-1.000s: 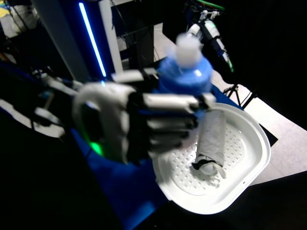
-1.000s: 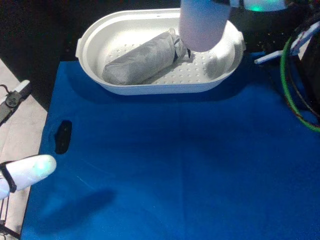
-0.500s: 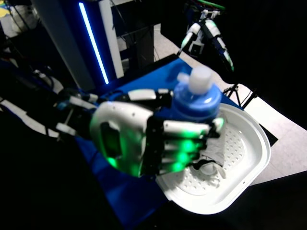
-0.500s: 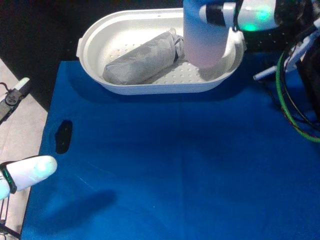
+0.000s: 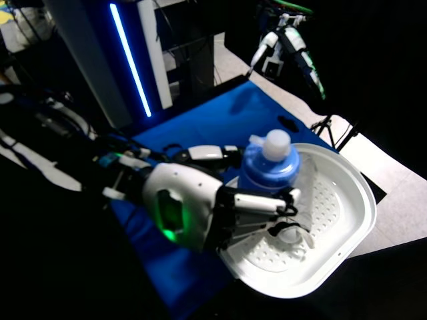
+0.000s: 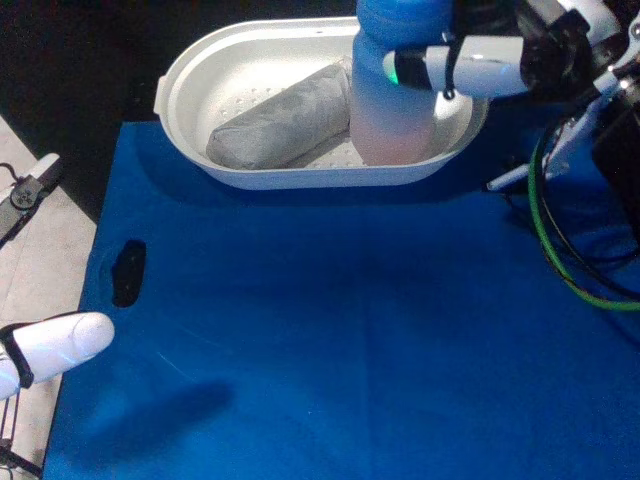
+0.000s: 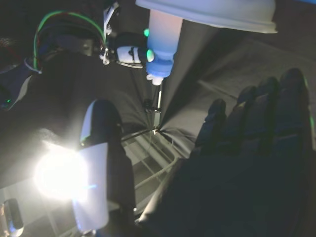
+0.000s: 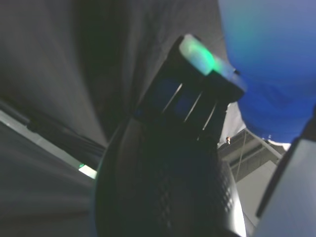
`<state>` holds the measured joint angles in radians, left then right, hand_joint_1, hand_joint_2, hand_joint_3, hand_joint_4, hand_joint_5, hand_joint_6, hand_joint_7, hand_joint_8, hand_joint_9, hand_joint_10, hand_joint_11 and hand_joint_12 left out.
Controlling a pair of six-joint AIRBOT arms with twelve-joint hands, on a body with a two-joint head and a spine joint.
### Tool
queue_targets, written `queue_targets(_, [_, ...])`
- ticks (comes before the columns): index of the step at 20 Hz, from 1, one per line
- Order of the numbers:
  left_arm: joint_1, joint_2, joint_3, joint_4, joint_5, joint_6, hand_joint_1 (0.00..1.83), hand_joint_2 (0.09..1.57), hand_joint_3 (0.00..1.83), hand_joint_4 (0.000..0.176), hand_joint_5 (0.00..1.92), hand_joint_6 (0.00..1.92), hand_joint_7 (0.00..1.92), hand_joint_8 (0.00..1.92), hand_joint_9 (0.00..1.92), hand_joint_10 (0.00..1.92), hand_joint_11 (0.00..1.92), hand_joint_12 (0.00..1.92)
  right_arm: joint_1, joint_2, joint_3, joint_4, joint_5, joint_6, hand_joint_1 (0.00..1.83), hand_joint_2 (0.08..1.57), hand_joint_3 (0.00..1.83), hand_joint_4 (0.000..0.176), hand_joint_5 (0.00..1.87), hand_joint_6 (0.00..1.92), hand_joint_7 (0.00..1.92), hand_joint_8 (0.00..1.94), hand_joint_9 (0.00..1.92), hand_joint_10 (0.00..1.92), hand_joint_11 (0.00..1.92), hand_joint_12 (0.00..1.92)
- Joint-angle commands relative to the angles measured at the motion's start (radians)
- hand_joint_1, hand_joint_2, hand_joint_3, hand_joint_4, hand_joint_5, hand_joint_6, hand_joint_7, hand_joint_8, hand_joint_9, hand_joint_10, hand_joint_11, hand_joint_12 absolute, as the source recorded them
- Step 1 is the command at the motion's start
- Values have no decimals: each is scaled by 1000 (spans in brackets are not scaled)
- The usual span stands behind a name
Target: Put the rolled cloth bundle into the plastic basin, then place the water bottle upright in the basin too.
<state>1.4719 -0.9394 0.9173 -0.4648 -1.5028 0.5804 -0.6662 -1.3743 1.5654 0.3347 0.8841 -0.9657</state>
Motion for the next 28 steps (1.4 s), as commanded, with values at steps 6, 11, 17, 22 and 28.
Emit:
queue_targets(6, [-3,-4,4,10,-126,-10,512,874,0,176,0,0,0,0,0,0,0,0,-6,0,3,9,135,23,704,1188,0,0,548,80,694,290,594,562,294,1295])
queue_targets(11, [-3,-4,2,9,-127,-11,511,869,0,176,0,0,0,0,0,0,0,0,-6,24,-16,1,135,23,470,1079,3,108,4,0,380,0,384,0,74,427])
queue_targets(17, [-2,-4,-3,4,-133,-11,513,860,0,176,0,0,0,0,0,0,0,0,-8,61,-53,-35,137,23,517,1028,0,176,0,0,202,0,152,0,29,13])
queue_targets(22, [-1,11,-3,-4,-150,-10,478,862,0,176,0,0,0,0,0,0,0,0,-59,193,-181,-108,218,23,554,1024,0,176,0,0,71,0,15,0,0,0])
queue_targets(28, [9,55,-4,-22,-203,-7,506,843,0,176,6,2,0,0,0,0,0,0,-231,496,-489,-110,386,-147,628,948,0,176,0,0,0,0,0,0,0,0])
